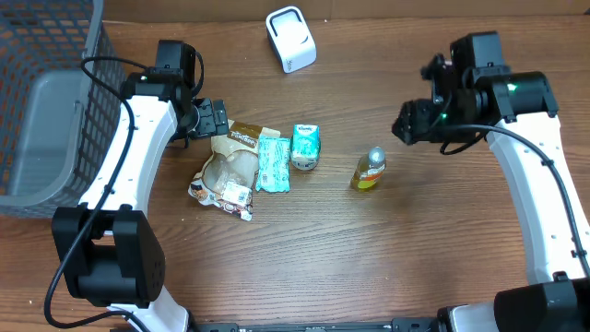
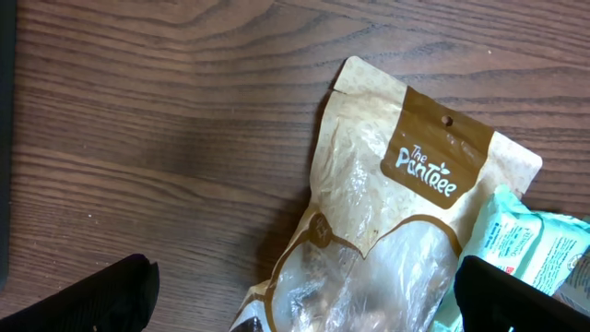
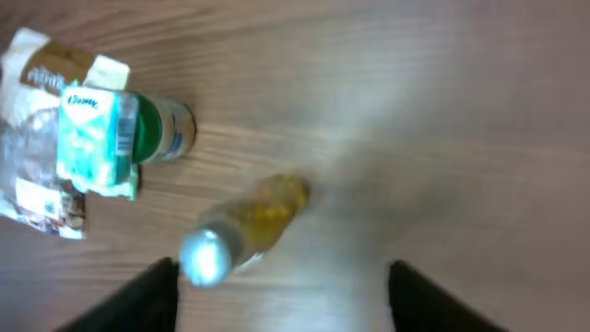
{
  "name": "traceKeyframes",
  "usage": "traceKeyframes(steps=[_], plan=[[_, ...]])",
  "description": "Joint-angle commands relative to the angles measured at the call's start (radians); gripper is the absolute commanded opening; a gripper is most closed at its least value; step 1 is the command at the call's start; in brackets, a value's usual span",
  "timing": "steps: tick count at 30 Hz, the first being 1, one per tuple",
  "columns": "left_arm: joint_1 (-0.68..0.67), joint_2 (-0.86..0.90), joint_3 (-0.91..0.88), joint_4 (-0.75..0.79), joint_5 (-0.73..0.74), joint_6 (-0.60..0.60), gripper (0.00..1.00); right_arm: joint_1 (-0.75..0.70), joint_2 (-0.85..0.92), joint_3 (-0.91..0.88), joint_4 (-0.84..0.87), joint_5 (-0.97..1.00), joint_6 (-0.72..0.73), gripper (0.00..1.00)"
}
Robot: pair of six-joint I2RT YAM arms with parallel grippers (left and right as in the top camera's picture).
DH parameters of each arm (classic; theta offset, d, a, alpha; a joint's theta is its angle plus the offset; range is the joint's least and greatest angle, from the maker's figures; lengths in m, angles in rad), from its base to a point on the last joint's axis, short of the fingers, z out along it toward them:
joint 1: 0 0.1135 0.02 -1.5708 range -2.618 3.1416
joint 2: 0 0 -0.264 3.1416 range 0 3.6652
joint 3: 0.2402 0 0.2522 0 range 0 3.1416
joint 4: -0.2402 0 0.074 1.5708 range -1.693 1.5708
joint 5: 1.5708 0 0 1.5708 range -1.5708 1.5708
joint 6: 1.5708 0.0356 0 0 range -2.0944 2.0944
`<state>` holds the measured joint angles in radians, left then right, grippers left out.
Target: Scan the item barcode
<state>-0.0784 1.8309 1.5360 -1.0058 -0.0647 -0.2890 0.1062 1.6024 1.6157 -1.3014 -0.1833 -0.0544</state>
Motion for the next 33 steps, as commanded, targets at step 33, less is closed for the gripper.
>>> traceKeyframes(steps=[33], plan=[[0.0, -0.008, 0.011, 0.0, -0.006, -0.003, 1.0, 0.004, 0.201, -0.203, 0.093, -0.323, -0.941, 0.49]])
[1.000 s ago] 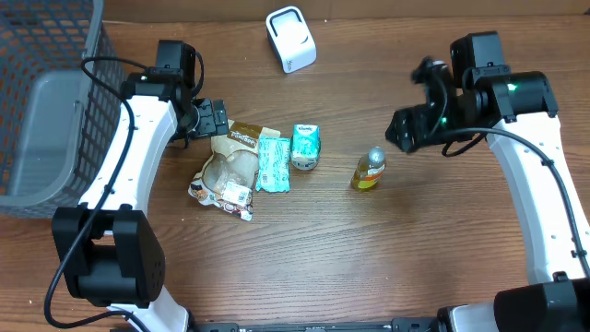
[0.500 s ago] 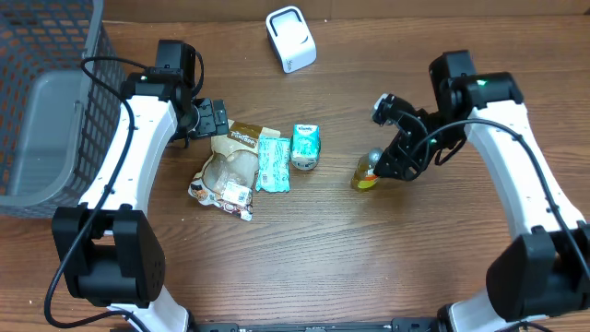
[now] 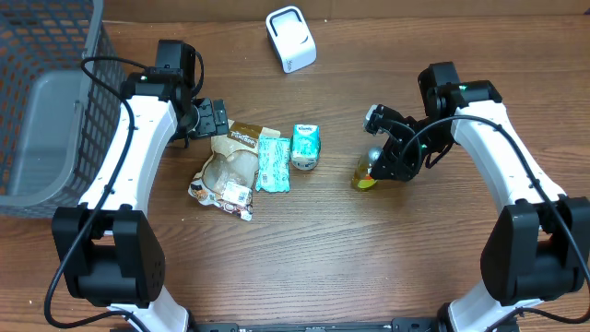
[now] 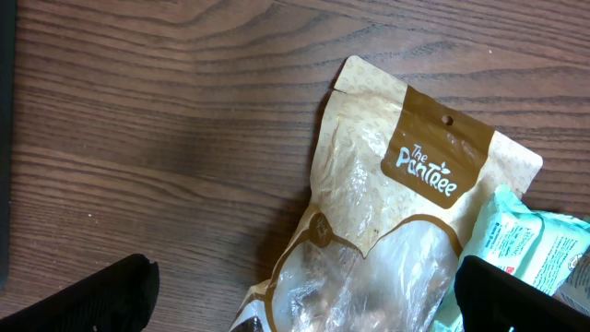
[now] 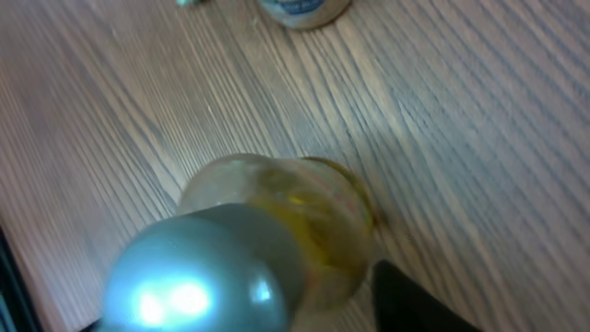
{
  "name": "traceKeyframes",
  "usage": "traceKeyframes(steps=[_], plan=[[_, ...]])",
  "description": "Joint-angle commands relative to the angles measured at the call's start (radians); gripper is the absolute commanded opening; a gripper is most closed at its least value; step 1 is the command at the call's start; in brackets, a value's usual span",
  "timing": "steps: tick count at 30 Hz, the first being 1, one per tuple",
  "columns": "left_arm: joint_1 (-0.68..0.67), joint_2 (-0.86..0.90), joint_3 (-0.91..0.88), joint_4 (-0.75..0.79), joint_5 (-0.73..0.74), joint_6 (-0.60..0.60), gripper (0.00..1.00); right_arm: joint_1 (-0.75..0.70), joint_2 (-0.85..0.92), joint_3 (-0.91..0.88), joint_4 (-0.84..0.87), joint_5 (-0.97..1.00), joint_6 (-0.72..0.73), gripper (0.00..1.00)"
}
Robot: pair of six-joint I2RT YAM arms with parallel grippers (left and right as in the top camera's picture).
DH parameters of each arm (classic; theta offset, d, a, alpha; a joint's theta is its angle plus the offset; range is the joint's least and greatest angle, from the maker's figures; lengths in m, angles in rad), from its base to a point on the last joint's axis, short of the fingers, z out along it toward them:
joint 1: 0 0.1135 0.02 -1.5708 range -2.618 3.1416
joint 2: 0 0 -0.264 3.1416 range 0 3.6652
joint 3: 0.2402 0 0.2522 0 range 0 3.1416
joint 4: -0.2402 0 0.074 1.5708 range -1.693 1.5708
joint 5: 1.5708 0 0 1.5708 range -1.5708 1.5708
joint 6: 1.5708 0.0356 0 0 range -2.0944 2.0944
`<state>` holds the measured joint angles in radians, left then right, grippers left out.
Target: Scan the item barcode
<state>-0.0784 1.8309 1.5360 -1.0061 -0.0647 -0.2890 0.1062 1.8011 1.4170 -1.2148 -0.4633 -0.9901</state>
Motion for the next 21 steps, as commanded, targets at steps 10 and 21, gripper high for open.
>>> traceKeyframes(steps=[10, 21], plan=[[0.0, -0.008, 0.011, 0.0, -0.006, -0.003, 1.0, 0.004, 0.002, -0.005, 0.017, -0.074, -0.005, 0.45], [0.0, -0.008, 0.011, 0.0, -0.006, -0.003, 1.0, 0.04, 0.002, -0.005, 0.044, -0.148, -0.006, 0.71]])
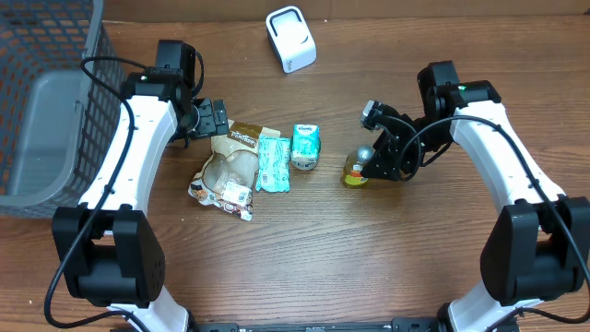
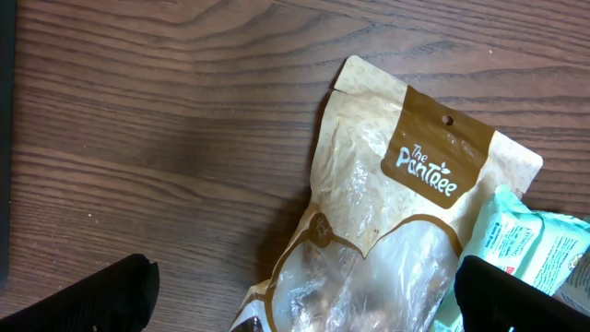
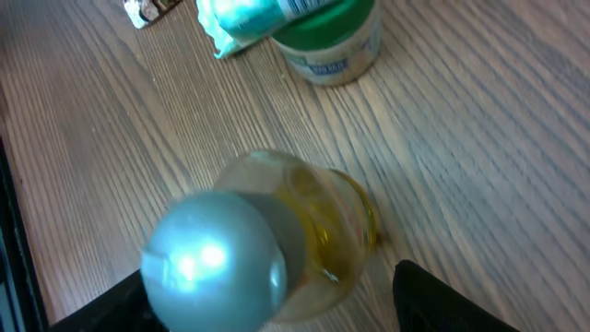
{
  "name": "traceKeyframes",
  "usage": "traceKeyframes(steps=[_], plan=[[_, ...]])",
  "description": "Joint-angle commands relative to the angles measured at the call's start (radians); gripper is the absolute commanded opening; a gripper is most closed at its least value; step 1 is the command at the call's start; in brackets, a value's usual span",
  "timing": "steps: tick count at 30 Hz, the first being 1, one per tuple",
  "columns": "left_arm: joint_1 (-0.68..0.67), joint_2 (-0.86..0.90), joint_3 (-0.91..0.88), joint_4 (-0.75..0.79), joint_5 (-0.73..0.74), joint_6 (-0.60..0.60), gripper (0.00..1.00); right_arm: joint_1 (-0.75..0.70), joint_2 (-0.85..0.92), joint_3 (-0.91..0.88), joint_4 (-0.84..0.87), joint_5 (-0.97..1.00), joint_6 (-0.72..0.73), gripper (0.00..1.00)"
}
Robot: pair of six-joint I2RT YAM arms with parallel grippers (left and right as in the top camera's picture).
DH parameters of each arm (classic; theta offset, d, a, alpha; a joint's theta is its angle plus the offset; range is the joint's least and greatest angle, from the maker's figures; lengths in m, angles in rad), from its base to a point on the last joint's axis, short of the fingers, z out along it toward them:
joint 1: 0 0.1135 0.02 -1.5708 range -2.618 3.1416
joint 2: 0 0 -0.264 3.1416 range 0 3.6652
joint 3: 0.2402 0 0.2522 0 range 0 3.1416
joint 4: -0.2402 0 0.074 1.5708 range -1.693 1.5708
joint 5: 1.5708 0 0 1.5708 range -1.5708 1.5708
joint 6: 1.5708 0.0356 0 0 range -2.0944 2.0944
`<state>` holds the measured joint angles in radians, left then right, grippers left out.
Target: Scan the item barcode
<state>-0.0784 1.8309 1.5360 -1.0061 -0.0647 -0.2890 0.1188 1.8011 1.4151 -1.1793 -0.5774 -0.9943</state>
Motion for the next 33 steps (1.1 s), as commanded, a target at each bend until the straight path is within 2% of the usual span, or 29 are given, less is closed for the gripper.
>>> traceKeyframes(steps=[1, 9, 13, 17, 20, 25, 31, 33], plan=[[0.0, -0.008, 0.011, 0.0, -0.006, -0.003, 1.0, 0.038, 0.002, -0.003, 0.012, -0.03, -0.002, 0.71], [0.0, -0.008, 0.011, 0.0, -0.005, -0.003, 1.0, 0.112, 0.002, -0.024, 0.064, 0.092, 0.004, 0.75], [0.0, -0.008, 0.011, 0.0, -0.006, -0.003, 1.0, 0.143, 0.002, -0.045, 0.118, 0.224, 0.091, 0.75], [0.0, -0.008, 0.011, 0.0, -0.005, -0.003, 1.0, 0.155, 0.002, -0.045, 0.134, 0.266, 0.109, 0.67], [0.0, -0.008, 0.011, 0.0, -0.006, -0.003, 1.0, 0.155, 0.002, -0.045, 0.134, 0.266, 0.11, 0.54], [0.0, -0.008, 0.011, 0.0, -0.006, -0.003, 1.0, 0.155, 0.001, -0.045, 0.14, 0.267, 0.139, 0.55], [0.0, -0.008, 0.011, 0.0, -0.006, -0.003, 1.0, 0.155, 0.0, -0.023, 0.177, 0.345, 0.258, 0.38], [0.0, -0.008, 0.011, 0.0, -0.006, -0.003, 1.0, 0.155, 0.0, -0.012, 0.19, 0.401, 0.323, 0.36]])
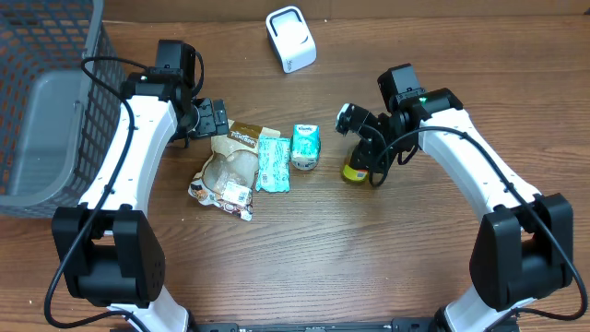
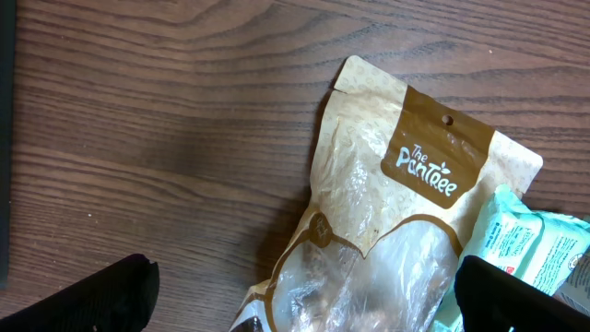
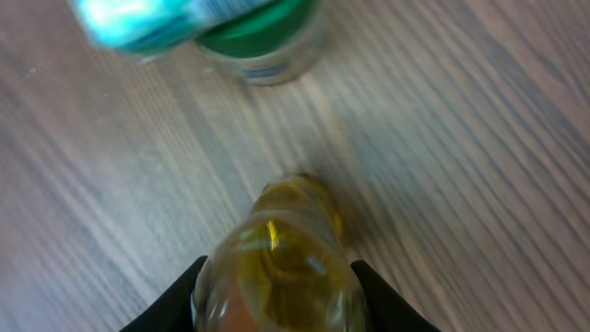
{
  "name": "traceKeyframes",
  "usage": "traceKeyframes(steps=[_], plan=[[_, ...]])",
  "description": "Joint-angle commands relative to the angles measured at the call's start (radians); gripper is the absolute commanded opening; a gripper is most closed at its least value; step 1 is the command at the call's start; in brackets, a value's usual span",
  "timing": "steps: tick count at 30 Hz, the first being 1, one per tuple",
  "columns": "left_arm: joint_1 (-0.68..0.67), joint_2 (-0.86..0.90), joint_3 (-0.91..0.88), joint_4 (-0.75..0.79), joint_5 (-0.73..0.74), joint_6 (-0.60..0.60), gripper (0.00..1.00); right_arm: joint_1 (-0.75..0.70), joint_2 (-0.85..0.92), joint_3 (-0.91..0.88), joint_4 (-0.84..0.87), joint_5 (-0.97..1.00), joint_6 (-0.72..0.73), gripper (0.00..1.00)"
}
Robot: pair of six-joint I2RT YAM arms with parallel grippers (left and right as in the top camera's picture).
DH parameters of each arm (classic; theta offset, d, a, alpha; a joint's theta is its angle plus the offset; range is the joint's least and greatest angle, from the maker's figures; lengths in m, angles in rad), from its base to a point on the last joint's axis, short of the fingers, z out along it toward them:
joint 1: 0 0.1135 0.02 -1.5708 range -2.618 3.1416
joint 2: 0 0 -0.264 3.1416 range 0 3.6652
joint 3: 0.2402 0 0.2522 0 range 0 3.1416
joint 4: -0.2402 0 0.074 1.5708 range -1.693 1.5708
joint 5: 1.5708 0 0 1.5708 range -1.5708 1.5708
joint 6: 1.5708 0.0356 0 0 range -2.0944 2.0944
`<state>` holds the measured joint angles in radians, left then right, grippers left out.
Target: Scan the item barcode
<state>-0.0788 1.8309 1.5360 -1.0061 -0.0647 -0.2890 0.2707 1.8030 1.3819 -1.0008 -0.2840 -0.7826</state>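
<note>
A small bottle of yellow liquid [image 1: 351, 172] stands on the table right of centre. My right gripper [image 1: 361, 153] is down over it. In the right wrist view the bottle [image 3: 277, 249] fills the gap, with both black fingers [image 3: 180, 297] pressed to its sides, so the right gripper [image 3: 277, 300] is shut on it. The white scanner [image 1: 290, 39] stands at the back centre. My left gripper [image 1: 210, 118] is open over the top of a brown snack bag [image 2: 396, 212], with nothing between its fingers [image 2: 88, 297].
Left of the bottle are a green-lidded teal tub [image 1: 305, 146], a teal packet [image 1: 272, 162] and the brown bag [image 1: 230, 166]. The tub [image 3: 263, 41] lies just beyond the bottle. A dark wire basket [image 1: 46, 101] with a grey bin fills the left edge.
My right gripper was open around the bottle with its silver cap showing. Now it sits lower and further left, shut on the bottle's body. The left arm has not moved.
The right gripper was first up at the right, away from the bottle. Then it was down beside the bottle, open. Then the bottle stood slightly further left between the open fingers, and now they are shut on it. The left gripper stayed open over the bag.
</note>
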Motion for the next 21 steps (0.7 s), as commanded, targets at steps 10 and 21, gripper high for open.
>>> traceKeyframes(steps=[10, 21], plan=[[0.0, -0.008, 0.011, 0.0, -0.005, -0.003, 1.0, 0.003, -0.002, 0.023, 0.035, 0.248, 0.532, 0.4], [0.0, -0.008, 0.011, 0.001, -0.006, -0.003, 1.0, 0.003, -0.002, 0.023, 0.05, 0.325, 0.76, 0.52]])
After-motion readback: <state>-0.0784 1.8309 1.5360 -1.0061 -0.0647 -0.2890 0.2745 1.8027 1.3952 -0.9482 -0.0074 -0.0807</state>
